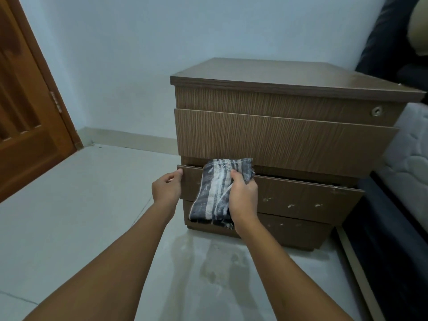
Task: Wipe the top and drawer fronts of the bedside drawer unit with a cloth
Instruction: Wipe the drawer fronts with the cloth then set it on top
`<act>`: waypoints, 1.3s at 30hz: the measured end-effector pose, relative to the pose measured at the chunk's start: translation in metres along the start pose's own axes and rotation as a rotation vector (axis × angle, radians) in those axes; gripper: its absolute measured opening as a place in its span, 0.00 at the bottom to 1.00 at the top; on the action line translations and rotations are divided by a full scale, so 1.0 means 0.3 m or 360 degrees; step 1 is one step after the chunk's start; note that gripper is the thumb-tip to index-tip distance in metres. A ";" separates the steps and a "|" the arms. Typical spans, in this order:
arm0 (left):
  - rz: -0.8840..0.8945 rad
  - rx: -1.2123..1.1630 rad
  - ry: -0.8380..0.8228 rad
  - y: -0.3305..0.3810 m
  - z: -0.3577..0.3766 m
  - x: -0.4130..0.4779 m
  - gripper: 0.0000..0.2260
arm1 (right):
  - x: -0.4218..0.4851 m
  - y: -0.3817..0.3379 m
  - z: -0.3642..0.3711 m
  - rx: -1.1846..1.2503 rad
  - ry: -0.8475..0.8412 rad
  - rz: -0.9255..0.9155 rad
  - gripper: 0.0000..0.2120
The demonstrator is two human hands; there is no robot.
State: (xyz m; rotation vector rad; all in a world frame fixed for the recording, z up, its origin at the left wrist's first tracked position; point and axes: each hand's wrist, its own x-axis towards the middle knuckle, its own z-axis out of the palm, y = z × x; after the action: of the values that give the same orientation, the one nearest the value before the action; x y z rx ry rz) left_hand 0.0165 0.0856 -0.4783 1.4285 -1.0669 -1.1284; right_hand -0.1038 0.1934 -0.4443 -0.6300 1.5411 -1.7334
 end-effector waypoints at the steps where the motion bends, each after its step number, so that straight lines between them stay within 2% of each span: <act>1: -0.0005 -0.0003 0.0048 0.004 0.014 -0.004 0.13 | 0.004 0.002 -0.013 -0.0018 0.0021 0.0020 0.07; 4: -0.0004 -0.0046 0.0129 0.008 0.048 -0.014 0.15 | 0.022 0.008 -0.054 0.0016 0.0075 0.0146 0.06; 8: -0.0038 -0.0055 0.0144 0.014 0.065 -0.012 0.16 | 0.042 0.011 -0.109 0.0151 0.0081 0.0462 0.11; 11: -0.0038 -0.0052 0.0158 0.013 0.071 -0.010 0.16 | 0.039 0.015 -0.135 0.0234 -0.0026 0.0625 0.23; 14: -0.0027 -0.0049 0.0170 0.015 0.075 -0.018 0.17 | 0.025 0.009 -0.163 0.0285 -0.0159 0.0638 0.20; 15: -0.0030 -0.0047 0.0170 0.016 0.075 -0.021 0.17 | 0.017 0.006 -0.171 0.0275 -0.0160 0.0603 0.18; 17: -0.0043 -0.0046 0.0157 0.017 0.076 -0.023 0.18 | 0.008 0.011 -0.184 0.0123 0.0018 0.0413 0.14; 21: 0.0030 0.0016 0.0087 0.021 0.089 -0.053 0.21 | -0.013 0.029 -0.246 -0.0428 0.0551 -0.0347 0.07; 23: 0.0076 0.0044 0.0054 0.025 0.102 -0.074 0.22 | -0.027 0.047 -0.306 -0.0529 0.0690 -0.0682 0.07; 24: 0.0086 0.0051 0.0040 0.027 0.109 -0.083 0.23 | -0.034 0.050 -0.337 -0.0477 0.0737 -0.0759 0.07; 32: 0.0008 0.0021 0.0013 0.033 0.155 -0.096 0.31 | 0.020 0.044 -0.566 -0.0022 0.1460 -0.0649 0.08; 34: -0.0020 -0.0013 0.0033 0.040 0.158 -0.096 0.31 | 0.040 0.041 -0.601 0.0016 0.1522 -0.0579 0.11; 39: -0.0005 -0.0025 0.0054 0.029 0.160 -0.086 0.31 | 0.107 0.058 -0.620 -0.0037 0.1404 -0.0477 0.15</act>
State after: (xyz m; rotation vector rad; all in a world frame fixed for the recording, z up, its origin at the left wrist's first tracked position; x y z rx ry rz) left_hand -0.0357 0.1014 -0.4708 1.4328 -1.0302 -1.1084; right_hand -0.2617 0.2849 -0.4954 -0.0732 2.1160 -2.4068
